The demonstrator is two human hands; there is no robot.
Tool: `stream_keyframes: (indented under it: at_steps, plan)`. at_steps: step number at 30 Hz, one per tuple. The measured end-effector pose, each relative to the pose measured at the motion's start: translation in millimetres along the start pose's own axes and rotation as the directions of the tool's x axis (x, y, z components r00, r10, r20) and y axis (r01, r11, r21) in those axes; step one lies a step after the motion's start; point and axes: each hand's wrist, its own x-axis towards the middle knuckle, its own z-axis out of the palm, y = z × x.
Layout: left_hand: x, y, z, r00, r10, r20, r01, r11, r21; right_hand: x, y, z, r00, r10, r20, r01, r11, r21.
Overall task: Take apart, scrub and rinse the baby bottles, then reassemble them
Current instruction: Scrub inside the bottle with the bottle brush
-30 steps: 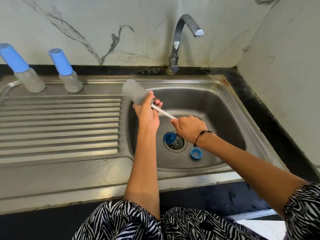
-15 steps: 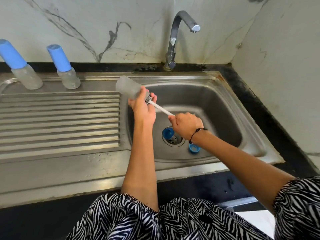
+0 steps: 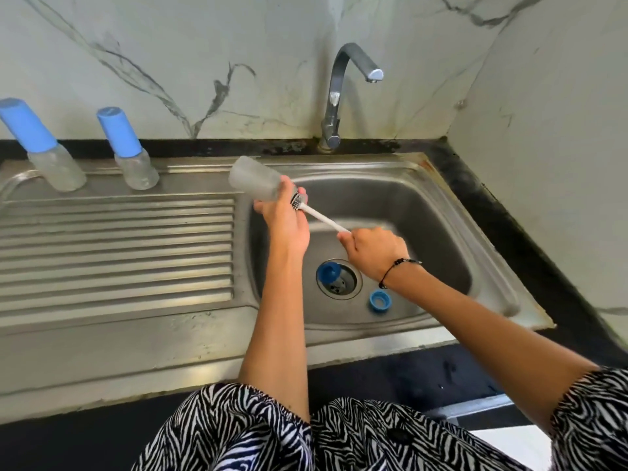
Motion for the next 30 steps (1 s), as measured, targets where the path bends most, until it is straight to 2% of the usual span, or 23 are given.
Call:
stream_keyframes:
  at_steps: [3,6,8,12,16,18,20,24,30]
  plan:
    - [6.3,11.0,-3.5,1.000,0.023,0.001,-0.023,0.998,-0.051,-4.1,5.8,1.6,0.998,0.019,-0.067,-0.018,1.000,0.002]
    - [14.6,17.2,-19.0,0.999,0.047,-0.009,-0.047,0.992,-0.118,-6.8,14.6,-1.9,0.987,0.079,-0.141,-0.062,0.991,0.115]
    - [16.7,12.9,-23.0,0.999,0.038,-0.026,-0.040,0.993,-0.107,-7.0,9.7,-6.4,0.984,0.045,-0.172,-0.013,0.983,0.181]
    - [10.3,2.5,-19.7,0.998,0.008,0.056,-0.005,0.999,-0.053,-7.7,-13.9,-10.5,0.991,-0.129,-0.033,0.132,0.982,0.135]
    - [6.9,4.5,-23.4,0.990,0.035,0.139,-0.044,0.997,0.060,-2.2,-11.0,-21.0,0.993,-0.119,-0.003,0.118,0.981,0.152]
    - [4.7,3.1,-22.1,0.992,0.063,0.108,-0.072,0.994,0.079,-5.1,-12.0,-27.7,0.992,-0.126,0.025,0.121,0.984,0.129]
    - [5.6,-0.4,-19.8,0.996,0.089,0.021,-0.091,0.991,0.100,-12.8,-16.7,-30.4,0.989,-0.141,0.037,0.137,0.986,0.098]
    - [8.9,-7.4,-19.2,0.992,0.082,-0.095,-0.071,0.991,0.112,-24.7,-19.9,-22.0,0.989,-0.144,0.041,0.143,0.989,0.032]
    - [12.8,-7.3,-24.7,0.997,0.033,0.073,-0.042,0.990,0.137,-6.5,-21.1,-33.4,0.994,-0.104,0.029,0.104,0.995,-0.004]
